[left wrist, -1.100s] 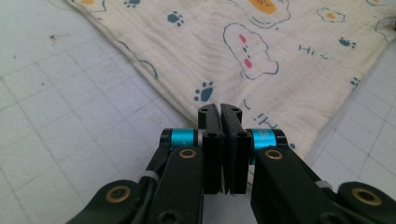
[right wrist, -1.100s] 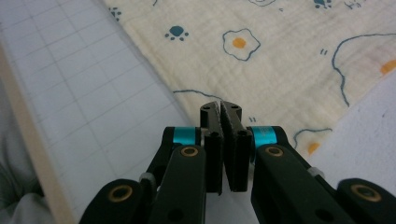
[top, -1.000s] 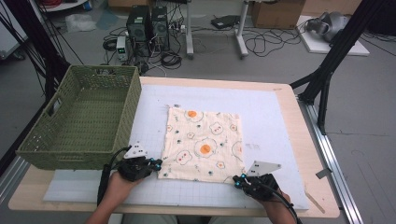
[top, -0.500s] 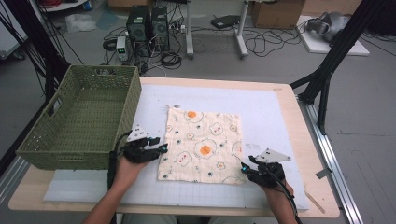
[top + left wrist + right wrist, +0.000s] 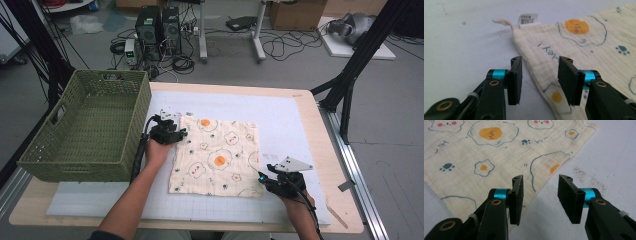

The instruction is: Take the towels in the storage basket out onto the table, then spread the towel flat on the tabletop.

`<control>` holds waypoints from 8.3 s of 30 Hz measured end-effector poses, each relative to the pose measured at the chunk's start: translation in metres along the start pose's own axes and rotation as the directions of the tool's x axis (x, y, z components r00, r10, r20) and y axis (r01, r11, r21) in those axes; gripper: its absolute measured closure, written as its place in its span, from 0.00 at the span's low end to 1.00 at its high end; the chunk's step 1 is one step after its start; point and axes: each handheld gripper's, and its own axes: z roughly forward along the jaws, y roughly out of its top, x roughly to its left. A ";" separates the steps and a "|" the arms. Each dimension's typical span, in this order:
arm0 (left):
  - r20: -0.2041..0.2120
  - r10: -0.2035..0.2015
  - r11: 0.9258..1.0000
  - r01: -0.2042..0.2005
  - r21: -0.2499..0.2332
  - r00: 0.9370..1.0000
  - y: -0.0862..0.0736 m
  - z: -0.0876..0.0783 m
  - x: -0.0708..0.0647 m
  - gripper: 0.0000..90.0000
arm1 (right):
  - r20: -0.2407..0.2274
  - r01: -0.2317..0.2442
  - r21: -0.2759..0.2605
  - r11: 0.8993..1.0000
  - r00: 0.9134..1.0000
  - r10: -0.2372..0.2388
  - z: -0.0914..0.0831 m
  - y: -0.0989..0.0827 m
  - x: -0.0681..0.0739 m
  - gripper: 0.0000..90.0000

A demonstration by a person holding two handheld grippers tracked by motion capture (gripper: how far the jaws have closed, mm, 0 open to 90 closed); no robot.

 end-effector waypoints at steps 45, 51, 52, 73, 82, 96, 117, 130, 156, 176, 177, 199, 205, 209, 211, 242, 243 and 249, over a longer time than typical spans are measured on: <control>0.263 0.070 0.961 0.006 -0.277 0.962 -0.018 -0.071 -0.020 0.20 | 0.122 -0.132 -0.133 0.982 0.981 0.148 0.039 0.060 -0.052 0.48; 0.302 0.090 0.952 0.007 -0.305 0.949 -0.031 -0.084 -0.016 0.20 | 0.066 -0.113 -0.131 0.985 0.990 0.123 0.009 0.035 -0.049 0.31; 0.311 0.100 0.952 0.000 -0.307 0.945 -0.032 -0.085 -0.017 0.20 | 0.053 -0.114 -0.128 0.985 0.991 0.121 0.006 0.031 -0.049 0.28; 0.318 0.130 0.950 -0.026 -0.311 0.939 -0.043 -0.096 -0.020 0.20 | 0.051 -0.106 -0.197 0.975 0.992 0.118 -0.017 0.008 -0.041 0.13; 0.324 0.112 0.952 -0.007 -0.307 0.940 -0.043 -0.096 -0.022 0.20 | 0.059 -0.090 -0.174 0.981 0.993 0.102 -0.014 0.007 -0.039 0.13; 0.311 0.095 0.954 0.003 -0.300 0.946 -0.043 -0.095 -0.019 0.20 | 0.068 -0.107 -0.185 0.977 0.990 0.121 -0.017 0.005 -0.045 0.13; 0.305 0.074 0.958 0.018 -0.286 0.949 -0.043 -0.092 -0.019 0.20 | 0.057 -0.094 -0.165 0.982 0.993 0.105 -0.013 0.006 -0.042 0.13; 0.246 0.012 0.971 0.048 -0.235 0.969 0.000 -0.066 -0.012 0.20 | 0.026 -0.113 -0.141 0.984 0.993 0.118 -0.006 0.005 -0.044 0.13; 0.024 -0.009 0.999 0.008 0.032 1.000 0.035 0.037 0.024 0.44 | -0.030 -0.139 -0.121 0.983 0.990 0.137 0.004 0.003 -0.046 0.13; 0.033 0.081 0.996 -0.082 0.036 0.996 0.032 0.033 0.021 0.94 | -0.045 -0.174 0.043 0.984 0.983 0.176 0.086 0.061 -0.083 0.13; 0.037 0.076 0.997 -0.077 0.030 0.996 0.032 0.033 0.022 0.94 | -0.056 -0.182 0.056 0.982 0.981 0.185 0.091 0.065 -0.086 0.13; 0.066 -0.002 1.000 0.001 0.008 0.998 0.026 0.031 0.025 0.95 | 0.049 -0.131 0.106 0.986 0.991 0.127 0.147 0.095 -0.084 0.72; 0.066 0.009 1.000 -0.010 0.015 0.998 0.026 0.028 0.024 0.95 | -0.029 -0.154 0.111 0.982 0.987 0.158 0.147 0.095 -0.084 0.95; 0.067 0.008 1.000 -0.008 -0.001 0.998 0.028 0.024 0.026 0.95 | -0.019 -0.122 0.102 0.987 0.992 0.125 0.146 0.096 -0.082 0.95; 0.065 0.001 1.000 0.001 -0.030 0.998 0.030 0.021 0.027 0.95 | -0.007 -0.098 0.077 0.992 0.995 0.099 0.143 0.099 -0.080 0.95; 0.180 0.040 0.973 0.002 -0.230 0.983 0.026 -0.052 0.001 0.95 | -0.052 -0.095 -0.082 0.992 0.995 0.090 0.077 0.089 -0.066 0.95; 0.187 0.041 0.974 0.003 -0.228 0.981 0.024 -0.054 0.001 0.95 | -0.054 -0.086 -0.083 0.993 0.995 0.081 0.076 0.089 -0.065 0.95; 0.207 0.047 0.976 -0.001 -0.220 0.977 0.016 -0.060 0.001 0.95 | -0.053 -0.052 -0.073 0.996 0.997 0.048 0.073 0.091 -0.058 0.95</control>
